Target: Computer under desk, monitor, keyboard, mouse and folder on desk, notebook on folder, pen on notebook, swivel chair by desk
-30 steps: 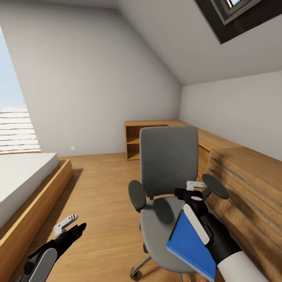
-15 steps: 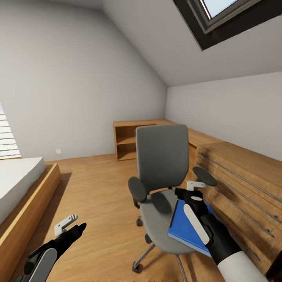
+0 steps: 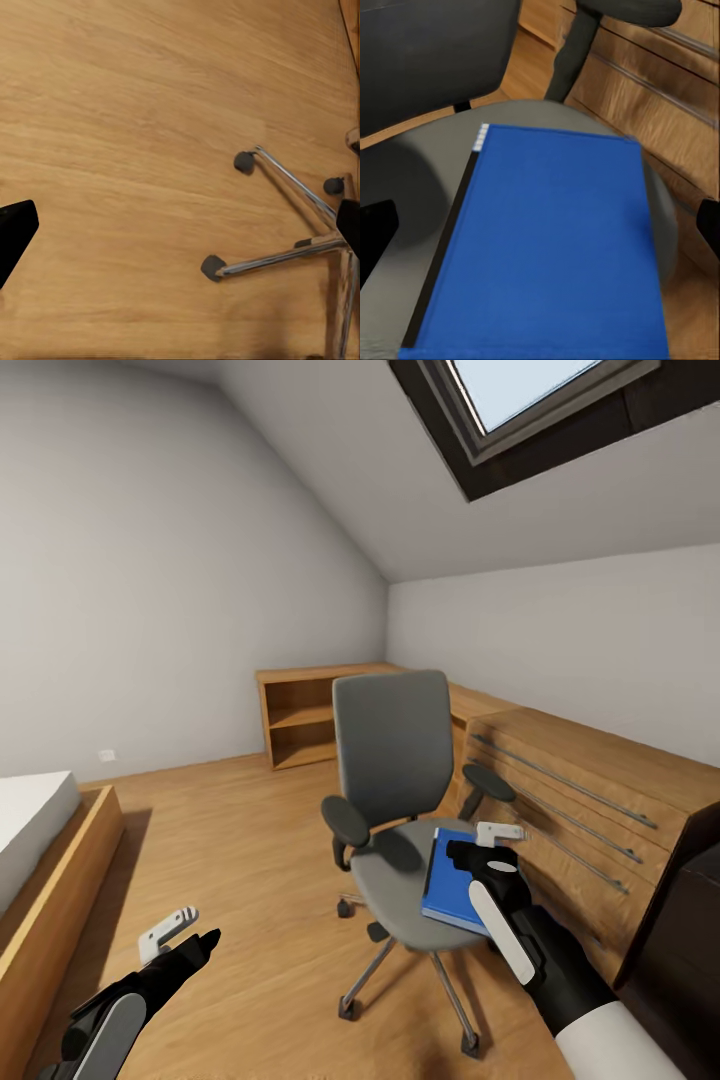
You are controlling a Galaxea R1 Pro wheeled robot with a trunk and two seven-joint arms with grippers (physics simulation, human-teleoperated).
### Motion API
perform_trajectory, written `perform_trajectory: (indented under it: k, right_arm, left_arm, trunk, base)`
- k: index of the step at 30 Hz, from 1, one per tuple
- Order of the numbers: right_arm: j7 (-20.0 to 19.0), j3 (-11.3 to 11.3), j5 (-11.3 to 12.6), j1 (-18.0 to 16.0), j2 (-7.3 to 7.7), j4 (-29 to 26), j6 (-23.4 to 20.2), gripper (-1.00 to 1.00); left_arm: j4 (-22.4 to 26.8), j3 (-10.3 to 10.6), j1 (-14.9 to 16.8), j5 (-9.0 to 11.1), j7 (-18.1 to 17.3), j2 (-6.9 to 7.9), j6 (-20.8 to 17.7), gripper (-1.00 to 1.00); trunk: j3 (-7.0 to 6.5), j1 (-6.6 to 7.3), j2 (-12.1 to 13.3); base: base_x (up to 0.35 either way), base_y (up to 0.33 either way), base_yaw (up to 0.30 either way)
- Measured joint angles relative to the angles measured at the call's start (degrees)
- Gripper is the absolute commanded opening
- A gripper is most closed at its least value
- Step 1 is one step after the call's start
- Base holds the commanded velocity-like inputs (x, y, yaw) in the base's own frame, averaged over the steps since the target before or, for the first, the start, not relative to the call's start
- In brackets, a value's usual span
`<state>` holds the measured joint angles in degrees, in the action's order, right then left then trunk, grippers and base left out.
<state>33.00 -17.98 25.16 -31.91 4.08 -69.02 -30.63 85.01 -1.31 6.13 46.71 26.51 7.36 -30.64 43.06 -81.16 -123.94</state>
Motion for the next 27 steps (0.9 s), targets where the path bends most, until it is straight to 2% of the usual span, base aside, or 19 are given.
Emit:
perform_trajectory:
  k: [8,27]
  right_arm:
    - [0.0,0.0,0.0,0.0,0.0,0.0,0.0,1.0]
    - [0.0,0.0,0.0,0.0,-0.01,0.0,0.0,1.0]
  left_arm:
    - [0.0,0.0,0.0,0.1,0.0,0.0,0.0,1.0]
    - [-0.1,-0.1,0.0,0.1,0.0,0.0,0.0,1.0]
  trunk:
    - [0.0,0.01,0.0]
    - [0.0,0.03,0.0]
  base:
    - [-0.202,0.181,-0.286]
    - [-0.016,0.014,-0.292]
